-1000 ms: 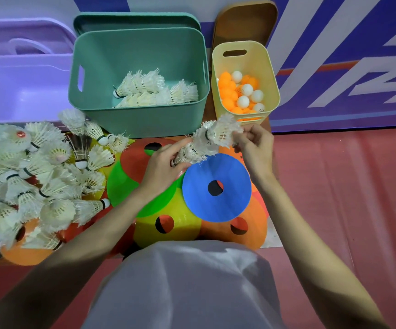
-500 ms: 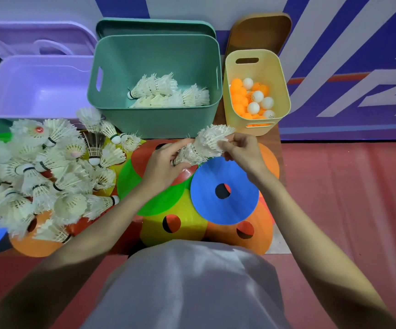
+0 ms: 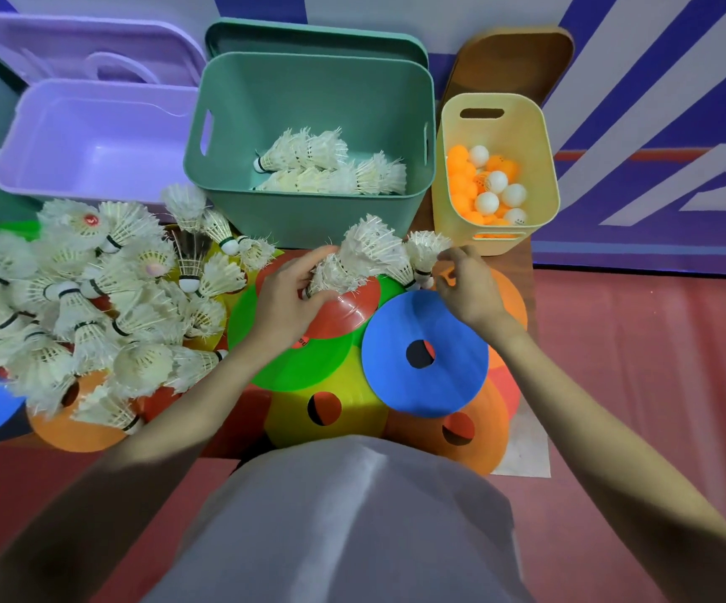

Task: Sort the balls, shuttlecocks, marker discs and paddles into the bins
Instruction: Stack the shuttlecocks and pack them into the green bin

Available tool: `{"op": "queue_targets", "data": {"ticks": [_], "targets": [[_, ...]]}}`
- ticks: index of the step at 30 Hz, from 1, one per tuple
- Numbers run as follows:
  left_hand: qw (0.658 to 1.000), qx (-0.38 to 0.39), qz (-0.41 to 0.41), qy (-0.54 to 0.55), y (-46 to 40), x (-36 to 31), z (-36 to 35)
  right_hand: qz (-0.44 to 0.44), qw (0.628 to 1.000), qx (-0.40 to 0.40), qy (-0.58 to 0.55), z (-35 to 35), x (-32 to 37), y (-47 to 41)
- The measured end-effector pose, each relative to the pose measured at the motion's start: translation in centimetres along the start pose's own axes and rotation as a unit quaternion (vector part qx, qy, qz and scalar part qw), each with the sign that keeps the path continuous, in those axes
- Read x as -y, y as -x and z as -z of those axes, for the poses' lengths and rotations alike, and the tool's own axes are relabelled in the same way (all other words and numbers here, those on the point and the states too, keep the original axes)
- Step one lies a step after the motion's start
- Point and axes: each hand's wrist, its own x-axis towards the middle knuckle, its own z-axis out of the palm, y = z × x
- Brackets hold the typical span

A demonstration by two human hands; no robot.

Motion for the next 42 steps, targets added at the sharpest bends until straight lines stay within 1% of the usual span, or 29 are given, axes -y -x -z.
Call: {"op": "queue_targets", "data": {"ticks": [2,4,6,8,12,19,21,24,26,28,29,31,34,37,39,42], "targets": [[1.0,-0.003,0.0,0.002,0.0,-0.1,0.2,0.055,0.998,0.0,0.042,0.1,0.5,-0.7],[1.0,-0.007,0.001,0.001,0.0,-0.2,0.4,0.071,0.994,-0.013,0.076,0.0,1.1,-1.3],[1.0,-0.008,0.003,0.005,0.1,-0.2,0.5,0.052,0.994,-0.035,0.094,-0.2,1.8,-1.7],[1.0,-0.007,0.006,0.011,0.1,-0.2,0.6,0.028,0.994,-0.052,0.088,-0.6,2.3,-1.8],[1.0,-0.01,0.003,0.008,0.3,-0.3,0.9,0.008,0.992,-0.05,0.115,-0.9,2.7,-1.9],[1.0,-0.012,0.0,0.006,0.7,-0.6,1.3,0.025,0.99,-0.069,0.121,-1.1,2.3,-1.5],[1.0,-0.016,0.0,0.0,0.9,-0.7,1.4,0.038,0.989,-0.096,0.102,-1.0,2.3,-1.0],[0.999,-0.03,-0.015,-0.01,1.2,-0.3,1.7,0.061,0.984,-0.164,0.012,-0.8,3.0,0.4],[0.999,-0.042,-0.016,-0.024,1.4,0.1,1.8,0.074,0.97,-0.223,-0.057,-0.6,3.9,1.5],[0.997,-0.054,-0.022,-0.045,1.7,0.6,2.1,0.085,0.949,-0.284,-0.111,-0.1,4.9,2.7],[0.996,-0.06,-0.024,-0.055,1.8,0.8,2.2,0.095,0.938,-0.307,-0.132,0.2,5.5,3.3],[0.995,-0.067,-0.031,-0.071,1.9,1.1,2.5,0.121,0.923,-0.328,-0.159,0.7,6.3,4.3],[0.99,-0.074,-0.052,-0.106,1.9,0.9,3.1,0.152,0.917,-0.319,-0.184,1.1,7.3,4.9],[0.982,-0.075,-0.088,-0.146,1.8,0.1,3.9,0.187,0.922,-0.282,-0.188,1.1,8.3,4.9],[0.98,-0.066,-0.111,-0.153,1.5,-0.5,4.3,0.207,0.929,-0.252,-0.178,1.0,9.0,4.6],[0.979,-0.049,-0.133,-0.149,0.5,-1.8,5.4,0.201,0.931,-0.238,-0.189,1.0,10.2,3.9]]}}
